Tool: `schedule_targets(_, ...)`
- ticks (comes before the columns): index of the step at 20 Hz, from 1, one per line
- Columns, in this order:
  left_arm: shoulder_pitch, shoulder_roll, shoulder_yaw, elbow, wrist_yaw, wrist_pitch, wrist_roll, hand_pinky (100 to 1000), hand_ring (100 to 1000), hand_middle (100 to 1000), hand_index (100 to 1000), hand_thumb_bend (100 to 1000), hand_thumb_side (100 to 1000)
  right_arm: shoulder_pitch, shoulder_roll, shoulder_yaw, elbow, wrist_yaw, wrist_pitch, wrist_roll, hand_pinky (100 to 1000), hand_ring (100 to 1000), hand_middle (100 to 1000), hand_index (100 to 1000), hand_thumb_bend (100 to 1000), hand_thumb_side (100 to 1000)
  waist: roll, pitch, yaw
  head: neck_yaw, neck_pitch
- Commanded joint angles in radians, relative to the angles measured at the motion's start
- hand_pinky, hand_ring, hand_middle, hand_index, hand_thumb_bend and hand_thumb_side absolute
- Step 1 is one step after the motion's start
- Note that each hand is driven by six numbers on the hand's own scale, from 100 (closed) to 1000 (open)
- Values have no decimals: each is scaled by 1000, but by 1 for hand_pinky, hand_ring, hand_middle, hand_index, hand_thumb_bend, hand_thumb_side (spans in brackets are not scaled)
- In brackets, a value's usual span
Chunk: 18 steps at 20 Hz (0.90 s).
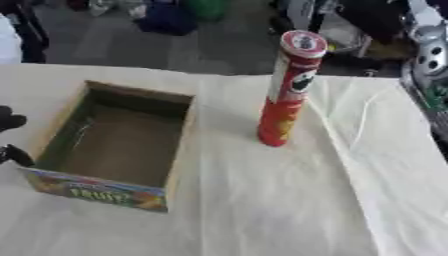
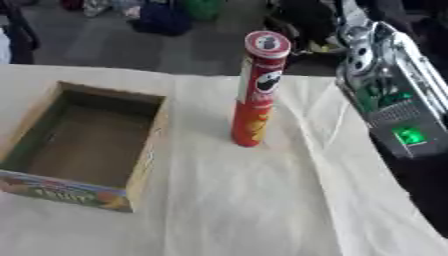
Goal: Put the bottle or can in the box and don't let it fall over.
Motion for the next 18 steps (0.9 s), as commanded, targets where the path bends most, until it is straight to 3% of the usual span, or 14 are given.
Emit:
schedule_targets(1,-12,17,-2,-21,-2,0,-6,509,798,722,835,100,656,-29,1,12,-3,29,-1,40,644,933,1000,994,100,860,3,-12,1,-4,-9)
schedule_targets(6,-14,16,-3,-21,-4,1,-9,509,798,722,835,100,657,-43,30,47,1,59,-9,83,724,964,1000,977,100,880,1,-7,9,-8,-6)
schedule_targets(18,-23,17,-7,-21,-5,-1,-16,508,798,722,835,100,657,-85,68,105,109,81,-50,57,721,935,966,946,100,905,-5,9,35,-18,-18)
